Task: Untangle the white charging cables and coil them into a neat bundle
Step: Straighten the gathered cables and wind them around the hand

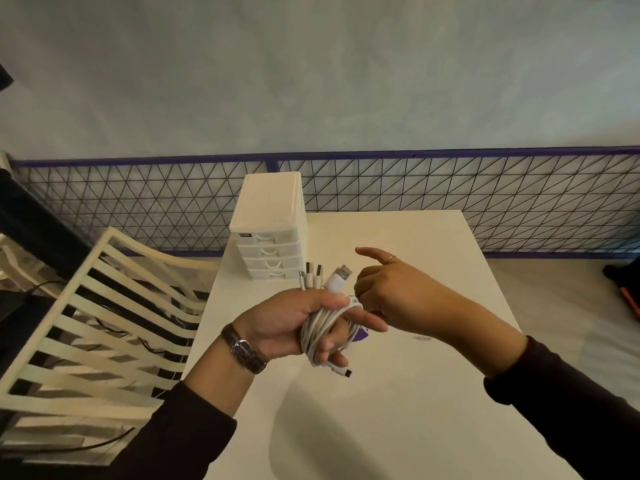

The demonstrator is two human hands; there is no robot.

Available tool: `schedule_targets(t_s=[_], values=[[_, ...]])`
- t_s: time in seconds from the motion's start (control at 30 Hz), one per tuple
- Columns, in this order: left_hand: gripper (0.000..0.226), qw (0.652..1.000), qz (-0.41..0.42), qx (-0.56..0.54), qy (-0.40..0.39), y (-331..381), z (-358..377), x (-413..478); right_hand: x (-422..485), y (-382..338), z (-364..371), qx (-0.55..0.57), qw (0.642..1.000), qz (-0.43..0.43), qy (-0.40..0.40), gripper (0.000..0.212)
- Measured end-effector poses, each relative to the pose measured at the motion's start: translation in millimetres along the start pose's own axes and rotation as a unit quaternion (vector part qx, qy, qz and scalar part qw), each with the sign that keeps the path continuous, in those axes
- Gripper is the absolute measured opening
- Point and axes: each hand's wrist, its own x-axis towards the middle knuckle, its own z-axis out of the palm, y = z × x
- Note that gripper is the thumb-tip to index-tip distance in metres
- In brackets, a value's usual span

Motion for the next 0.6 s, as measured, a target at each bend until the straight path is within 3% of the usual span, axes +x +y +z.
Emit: schedule_targets(t_s=[0.13,0.2,0.33,0.4,0.47,0.53,0.6], values=[[0.042,0.991,-0.06,0.116,0.006,6.0,3.0,-0.9,4.8,5.5,-13.1,0.032,0.997,-0.003,-0.076,0.009],[0.035,0.981,-0.08,0.177,0.009,6.9,1.6,-2.0,3.8,8.4,-15.7,0.053,0.994,0.016,-0.099,0.014],[0.026,0.943,-0.105,0.306,0.077,0.2,9.7,4.0,2.5,5.9,-16.3,0.096,0.987,0.065,-0.11,0.017],[0.021,0.879,-0.073,0.45,0.142,-4.7,17.8,10.6,2.7,2.5,-17.8,0.101,0.985,0.107,-0.094,0.02],[0.016,0.789,-0.02,0.577,0.212,-9.9,21.6,14.5,2.0,-1.6,-19.5,0.092,0.985,0.137,-0.045,0.02],[0.022,0.704,0.044,0.651,0.279,-17.5,19.7,18.8,0.5,-6.0,-19.5,0.073,0.985,0.155,0.038,0.016],[0.027,0.645,0.056,0.681,0.342,-23.2,14.8,23.7,-1.9,-11.8,-17.3,0.058,0.976,0.168,0.124,0.018]])
